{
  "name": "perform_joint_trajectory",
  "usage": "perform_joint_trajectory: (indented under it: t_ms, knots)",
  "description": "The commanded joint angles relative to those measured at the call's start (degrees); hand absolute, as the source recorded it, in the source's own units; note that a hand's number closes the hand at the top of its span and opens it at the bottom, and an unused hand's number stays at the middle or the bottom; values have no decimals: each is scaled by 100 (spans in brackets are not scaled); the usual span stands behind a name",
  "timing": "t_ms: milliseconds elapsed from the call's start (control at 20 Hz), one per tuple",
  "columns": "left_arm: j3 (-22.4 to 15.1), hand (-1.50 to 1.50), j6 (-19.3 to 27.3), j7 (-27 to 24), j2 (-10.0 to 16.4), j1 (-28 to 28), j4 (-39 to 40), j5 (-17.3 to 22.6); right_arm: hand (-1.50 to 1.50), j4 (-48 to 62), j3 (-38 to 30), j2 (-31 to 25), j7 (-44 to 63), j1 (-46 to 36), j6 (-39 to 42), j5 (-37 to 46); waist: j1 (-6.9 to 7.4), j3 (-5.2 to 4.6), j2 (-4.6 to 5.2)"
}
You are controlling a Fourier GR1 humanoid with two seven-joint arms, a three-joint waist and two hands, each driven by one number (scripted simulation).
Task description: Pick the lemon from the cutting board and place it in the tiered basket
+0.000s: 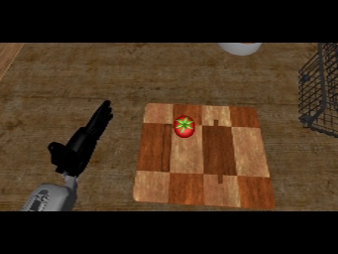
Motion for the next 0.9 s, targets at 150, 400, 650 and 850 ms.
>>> perform_joint_trajectory:
  t_ms: [150,400,650,850]
  knots:
    - [75,0,18,-163,-65,18,130,-50,-150,860,-614,-35,1287,-296,758,-621,-45,-1,2]
    - [16,0,79,-142,-170,187,-76,-130,-150,796,-1017,-28,1663,-417,395,-1012,-59,0,-23]
    - [1,0,107,144,-155,38,-142,-188,-150,523,-1117,-487,1281,-166,-711,-964,-41,6,2]
    - [56,0,177,-78,-174,75,-23,-255,-150,470,-1266,-1173,1182,0,-1526,-936,-70,9,32]
